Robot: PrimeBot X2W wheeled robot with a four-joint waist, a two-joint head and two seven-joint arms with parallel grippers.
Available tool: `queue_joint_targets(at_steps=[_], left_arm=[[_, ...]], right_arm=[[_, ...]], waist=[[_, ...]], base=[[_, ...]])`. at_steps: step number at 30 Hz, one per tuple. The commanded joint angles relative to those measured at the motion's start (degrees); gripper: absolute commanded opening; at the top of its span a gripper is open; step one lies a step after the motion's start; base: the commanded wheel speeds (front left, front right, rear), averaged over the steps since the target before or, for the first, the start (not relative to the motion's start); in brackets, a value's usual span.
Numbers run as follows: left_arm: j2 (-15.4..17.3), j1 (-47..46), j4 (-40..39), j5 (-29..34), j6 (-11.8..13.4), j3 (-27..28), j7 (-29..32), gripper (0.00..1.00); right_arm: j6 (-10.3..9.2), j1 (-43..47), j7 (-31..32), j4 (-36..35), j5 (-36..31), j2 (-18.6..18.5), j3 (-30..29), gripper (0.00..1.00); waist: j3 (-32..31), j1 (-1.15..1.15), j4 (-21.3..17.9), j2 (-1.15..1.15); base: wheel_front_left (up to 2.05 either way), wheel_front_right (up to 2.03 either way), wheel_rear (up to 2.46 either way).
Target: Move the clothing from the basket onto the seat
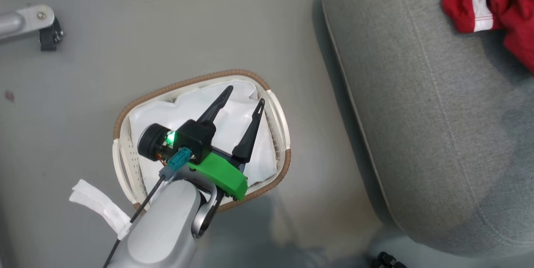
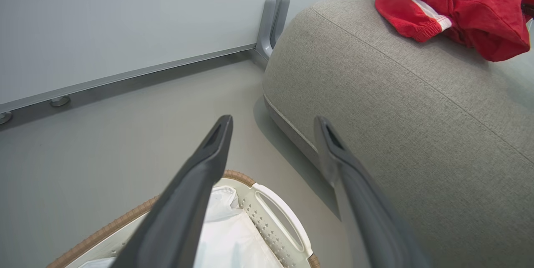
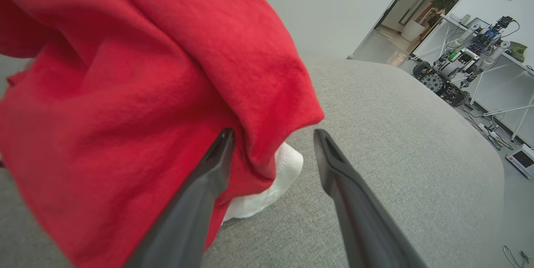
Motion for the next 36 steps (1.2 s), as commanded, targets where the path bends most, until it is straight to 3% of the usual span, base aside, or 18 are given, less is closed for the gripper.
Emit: queue_joint_targets(at_steps=[1, 6, 17, 23, 36], left_arm=[[-0.12, 1.37, 0.27, -0.06, -0.30, 0.41, 0.05, 1.00], [-1.09, 3.28, 0.92, -0.31, -0.28, 0.81, 0.06, 1.00], [-2.37, 8.59, 2.30, 0.41, -0.03, 6.13, 0.05, 1.00], [-2.76, 11.74, 3.05, 1.67, 0.83, 12.47, 0.05, 1.00], [-3.47, 18.20, 3.60, 4.50, 2.38, 26.18, 0.06, 1.00]], right_arm=[[-0.08, 2.36, -0.06, -1.08, 0.68, 0.50, 0.38, 1.00], [-0.08, 6.42, -0.07, -5.78, 2.00, 2.11, 3.50, 1.00], [-0.08, 11.46, -0.06, -14.29, 7.87, 4.27, 19.06, 1.00], [-0.08, 12.26, -0.06, -13.75, 10.66, 6.87, 25.47, 1.00], [-0.08, 15.84, -0.07, -10.68, 11.79, 11.16, 32.44, 1.00]], waist=[[-4.41, -0.01, -1.16, 0.00], [-8.69, -0.01, -1.95, 0.00], [-16.22, -0.01, -0.54, 0.00], [-19.02, -0.01, 3.17, 0.00], [-23.33, -0.01, 10.24, 0.00]], base=[[0.00, 0.00, 0.00], [0.00, 0.00, 0.00], [0.00, 0.00, 0.00], [0.00, 0.00, 0.00], [0.00, 0.00, 0.00]])
